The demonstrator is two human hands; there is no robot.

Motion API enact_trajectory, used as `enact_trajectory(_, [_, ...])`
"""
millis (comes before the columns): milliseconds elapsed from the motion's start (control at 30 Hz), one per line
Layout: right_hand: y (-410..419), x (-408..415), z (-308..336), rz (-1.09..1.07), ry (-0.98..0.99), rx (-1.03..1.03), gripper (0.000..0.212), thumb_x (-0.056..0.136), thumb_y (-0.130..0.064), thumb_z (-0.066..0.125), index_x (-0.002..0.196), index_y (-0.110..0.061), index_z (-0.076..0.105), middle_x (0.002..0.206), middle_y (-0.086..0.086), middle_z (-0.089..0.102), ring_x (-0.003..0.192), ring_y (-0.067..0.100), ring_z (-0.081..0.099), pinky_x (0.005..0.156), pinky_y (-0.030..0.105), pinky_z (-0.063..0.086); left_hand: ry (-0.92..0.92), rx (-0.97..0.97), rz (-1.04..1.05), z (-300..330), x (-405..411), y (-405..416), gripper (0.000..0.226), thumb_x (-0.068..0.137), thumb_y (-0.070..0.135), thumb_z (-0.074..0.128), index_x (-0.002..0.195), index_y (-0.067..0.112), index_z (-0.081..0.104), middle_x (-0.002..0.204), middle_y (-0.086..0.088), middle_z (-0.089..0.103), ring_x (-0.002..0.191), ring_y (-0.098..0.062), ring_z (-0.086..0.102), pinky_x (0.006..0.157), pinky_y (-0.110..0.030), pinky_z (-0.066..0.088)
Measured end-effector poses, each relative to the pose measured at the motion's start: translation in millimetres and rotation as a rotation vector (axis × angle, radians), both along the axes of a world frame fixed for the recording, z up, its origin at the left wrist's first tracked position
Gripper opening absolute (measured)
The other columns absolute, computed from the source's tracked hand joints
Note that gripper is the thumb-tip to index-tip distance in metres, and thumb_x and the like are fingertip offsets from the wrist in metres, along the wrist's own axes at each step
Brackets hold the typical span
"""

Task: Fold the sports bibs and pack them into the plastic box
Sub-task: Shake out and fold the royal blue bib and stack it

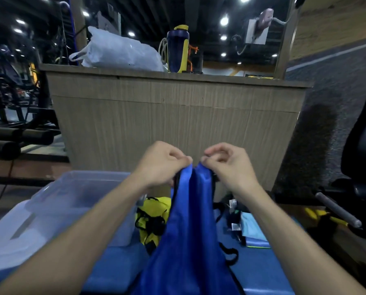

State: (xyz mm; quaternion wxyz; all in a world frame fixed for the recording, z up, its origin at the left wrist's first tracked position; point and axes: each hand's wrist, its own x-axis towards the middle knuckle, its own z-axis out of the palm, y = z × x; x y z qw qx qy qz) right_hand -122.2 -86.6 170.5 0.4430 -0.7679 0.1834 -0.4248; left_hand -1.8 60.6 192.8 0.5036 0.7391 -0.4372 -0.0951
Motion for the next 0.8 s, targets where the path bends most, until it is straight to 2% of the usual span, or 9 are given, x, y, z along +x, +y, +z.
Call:
enact_trajectory(100, [21.5,-1.6,-0.8,-0.072,0.014,-0.201,0.018,0.083,-0.015,0.078,0.095,-0.026,0.07,0.072,-0.003,0.07,0.065,0.009,0.066,0.06,0.024,0.054,0.008,-0.083,0.024,-2.5,-13.0,-11.3,0.022,0.093,0.024,0.071,0.076,0.012,0.076,0.058,-0.002,0.069,0.051,-0.018,0.066,0.054,-0.034,0.058])
enact_trajectory(200, [26.6,-15.3,-2.8,-0.043,-0.022,-0.141,0.029,0.084,-0.015,0.08,0.108,-0.027,0.068,0.079,-0.005,0.074,0.071,0.003,0.071,0.061,0.025,0.058,0.06,-0.12,-0.002,-8.3,-10.9,-7.3,0.018,0.094,0.024,0.07,0.081,0.013,0.077,0.066,-0.001,0.073,0.062,-0.021,0.071,0.06,-0.038,0.063])
enact_trajectory(333, [29.3,-22.5,-9.4,0.007,-0.045,-0.111,0.04,0.087,-0.018,0.08,0.123,-0.026,0.067,0.085,-0.009,0.078,0.082,0.002,0.074,0.076,0.02,0.058,0.102,-0.165,-0.032,-18.1,-17.3,-5.1,0.01,0.095,0.022,0.071,0.092,0.015,0.077,0.08,-0.005,0.077,0.077,-0.022,0.076,0.061,-0.035,0.061])
enact_trajectory(467, [34.3,-27.2,-13.1,0.041,-0.036,-0.154,0.038,0.094,-0.017,0.072,0.13,-0.024,0.066,0.088,-0.01,0.079,0.09,0.0,0.073,0.088,0.026,0.059,0.168,-0.251,-0.043,-21.7,-21.2,-3.6,0.008,0.092,0.015,0.074,0.087,0.02,0.079,0.082,-0.01,0.076,0.076,-0.021,0.075,0.057,-0.032,0.058])
enact_trajectory(600, [33.1,-29.9,-15.5,0.045,-0.027,-0.196,0.034,0.098,-0.016,0.064,0.13,-0.027,0.065,0.083,-0.012,0.078,0.084,0.014,0.074,0.084,0.044,0.059,0.222,-0.279,-0.066,-23.3,-27.3,-3.8,0.012,0.092,0.015,0.075,0.083,0.022,0.078,0.077,-0.006,0.076,0.071,-0.02,0.075,0.055,-0.031,0.058])
enact_trajectory(700, [33.6,-28.8,-18.4,0.051,-0.002,-0.295,0.035,0.098,-0.015,0.062,0.13,-0.027,0.064,0.082,-0.012,0.078,0.081,0.013,0.074,0.086,0.043,0.058,0.254,-0.268,-0.042,-24.6,-29.5,-6.6,0.005,0.091,0.015,0.075,0.087,0.014,0.077,0.075,-0.004,0.075,0.07,-0.018,0.074,0.055,-0.031,0.059])
enact_trajectory(800, [33.0,-28.7,-21.1,0.063,-0.026,-0.308,0.034,0.097,-0.012,0.062,0.126,-0.029,0.065,0.084,-0.015,0.078,0.08,0.011,0.074,0.084,0.044,0.059,0.328,-0.271,-0.042,-25.3,-30.2,-8.8,0.006,0.091,0.011,0.074,0.097,0.008,0.073,0.088,-0.014,0.075,0.072,-0.018,0.074,0.056,-0.03,0.059])
